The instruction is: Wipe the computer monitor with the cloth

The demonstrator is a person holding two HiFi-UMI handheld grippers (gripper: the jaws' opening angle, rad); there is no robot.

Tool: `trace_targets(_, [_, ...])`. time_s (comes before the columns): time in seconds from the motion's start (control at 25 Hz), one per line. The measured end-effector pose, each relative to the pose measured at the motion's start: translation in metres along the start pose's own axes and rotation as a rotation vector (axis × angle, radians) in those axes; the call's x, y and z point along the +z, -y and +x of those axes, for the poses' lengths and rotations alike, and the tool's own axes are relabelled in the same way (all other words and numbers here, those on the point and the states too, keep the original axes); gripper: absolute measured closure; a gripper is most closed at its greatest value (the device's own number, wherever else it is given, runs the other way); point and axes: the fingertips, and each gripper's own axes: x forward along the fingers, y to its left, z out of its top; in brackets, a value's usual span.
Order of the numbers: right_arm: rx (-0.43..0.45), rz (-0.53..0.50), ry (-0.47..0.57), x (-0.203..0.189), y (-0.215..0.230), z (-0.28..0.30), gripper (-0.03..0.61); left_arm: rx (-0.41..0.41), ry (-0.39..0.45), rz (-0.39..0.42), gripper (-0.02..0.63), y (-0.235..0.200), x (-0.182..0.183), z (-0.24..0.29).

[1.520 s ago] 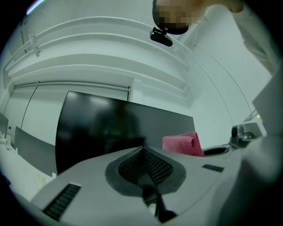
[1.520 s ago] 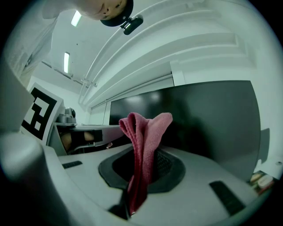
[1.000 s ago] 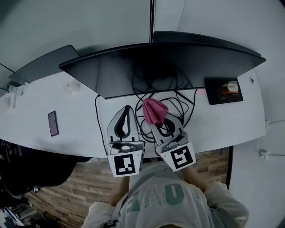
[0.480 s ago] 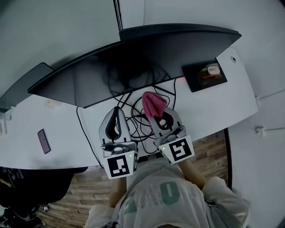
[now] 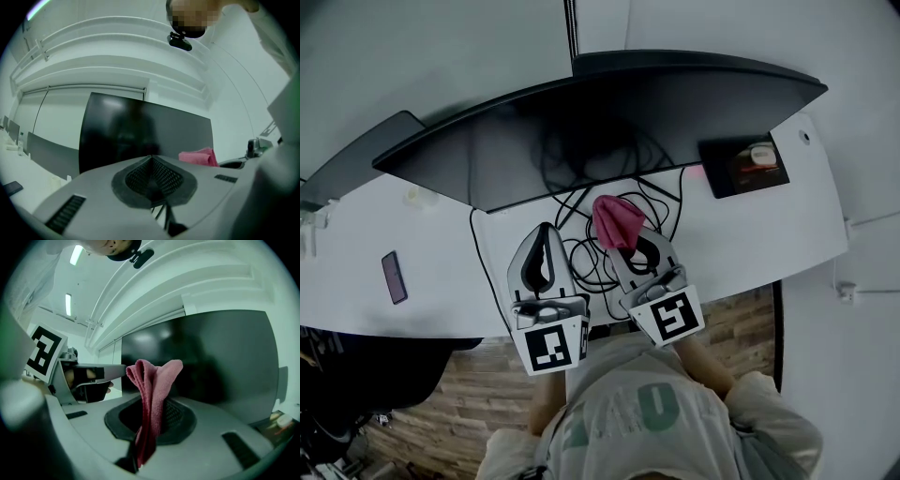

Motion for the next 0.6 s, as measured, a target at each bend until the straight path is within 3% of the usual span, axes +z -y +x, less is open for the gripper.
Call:
trace_targets(0.2, [0.151, -0.027, -0.046, -0.024, -0.051, 0.031, 0.525, 0.088, -0.029, 0.032, 0.598, -0.033, -0.012, -0.024])
trace_targets(0.32, [0.216, 0.020, -0.052, -0.048, -0.086, 0.056, 0.525, 0.136, -0.047, 0.046, 0.598, -0.056, -0.020, -0.037])
trace_targets(0.6, [0.338, 0.086, -0.266, -0.135, -0.150, 0.113, 0.525, 0.270, -0.131, 0.059, 0.598, -0.116, -0.062, -0.071])
